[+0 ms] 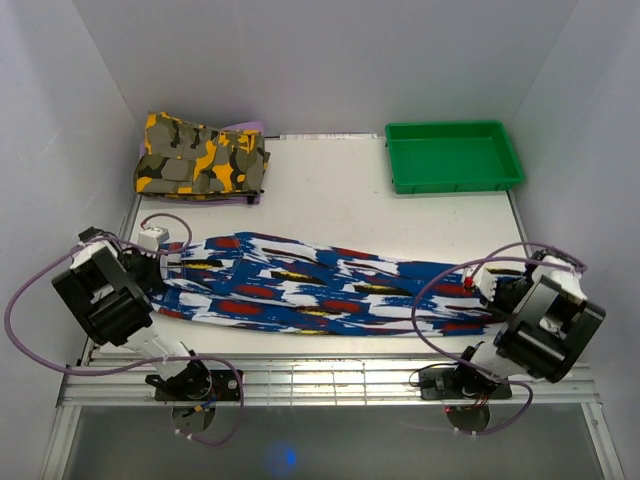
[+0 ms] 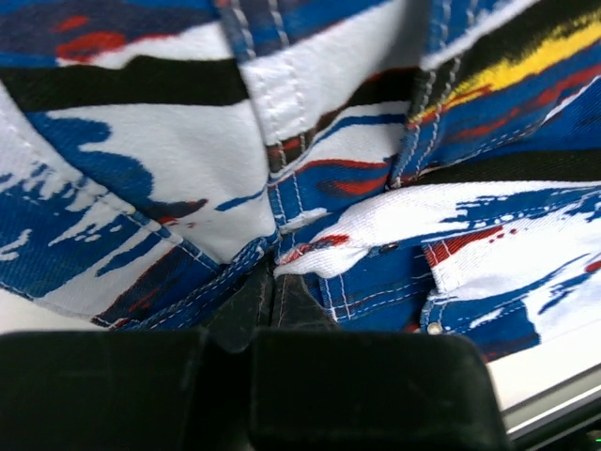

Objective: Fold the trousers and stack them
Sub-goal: Fold the trousers

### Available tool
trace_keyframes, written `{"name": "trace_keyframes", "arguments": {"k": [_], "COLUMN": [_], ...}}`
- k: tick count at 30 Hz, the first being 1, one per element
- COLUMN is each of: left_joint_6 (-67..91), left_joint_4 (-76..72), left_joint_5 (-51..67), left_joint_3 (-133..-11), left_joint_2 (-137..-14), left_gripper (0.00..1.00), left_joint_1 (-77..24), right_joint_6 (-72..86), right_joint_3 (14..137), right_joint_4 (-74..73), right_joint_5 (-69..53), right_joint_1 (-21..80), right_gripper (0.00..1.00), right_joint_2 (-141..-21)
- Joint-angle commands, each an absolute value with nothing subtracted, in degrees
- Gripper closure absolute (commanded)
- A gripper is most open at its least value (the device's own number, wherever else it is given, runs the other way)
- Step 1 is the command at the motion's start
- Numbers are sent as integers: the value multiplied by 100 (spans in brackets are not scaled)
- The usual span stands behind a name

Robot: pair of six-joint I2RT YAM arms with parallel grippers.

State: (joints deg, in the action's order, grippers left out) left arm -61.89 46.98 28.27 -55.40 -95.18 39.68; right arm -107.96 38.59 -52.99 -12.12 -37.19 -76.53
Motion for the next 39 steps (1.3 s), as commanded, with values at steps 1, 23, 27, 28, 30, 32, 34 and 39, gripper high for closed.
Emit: {"name": "trace_keyframes", "arguments": {"k": [1, 23, 27, 28, 30, 32, 34, 39], "left_joint_6": [-5346, -6502, -7110, -7102, -7049, -6839, -6733, -6767], "left_joint_4": [3744, 5748, 5617, 5425, 5143, 4633, 4474, 4605], "left_joint_5": [1907, 3121, 2621, 2489, 1981, 1759, 1574, 1520], "left_joint_3": [-5808, -7719, -6210, -6005, -5636, -5309, -5274, -5396], "left_joint_2": [-10151, -8888, -8763, -8815, -9068, -9245, -9508, -9686], "left_gripper": [100, 100, 100, 100, 100, 100, 100, 100], "left_joint_1": [3667, 3823, 3850, 3824, 3762, 3753, 3718, 3718], "right_joint_6": [-10119, -11126, -11083, -11083, -11040, -10908, -10776, -10574], "right_joint_3": [4673, 7191, 6052, 5847, 5452, 5335, 5326, 5660], "right_joint_4": [-3427, -5256, -4311, -4115, -3773, -3622, -3525, -3595], "right_joint_5": [-702, -1635, -1390, -1180, -1055, -897, -774, -642], "right_joint_1": [-3316, -4482, -4395, -4273, -4106, -3982, -3885, -3815], "right_gripper": [92, 92, 92, 92, 92, 92, 92, 92], "right_joint_2": [-8645, -9017, -8887, -8868, -8851, -8894, -8964, -9245]}}
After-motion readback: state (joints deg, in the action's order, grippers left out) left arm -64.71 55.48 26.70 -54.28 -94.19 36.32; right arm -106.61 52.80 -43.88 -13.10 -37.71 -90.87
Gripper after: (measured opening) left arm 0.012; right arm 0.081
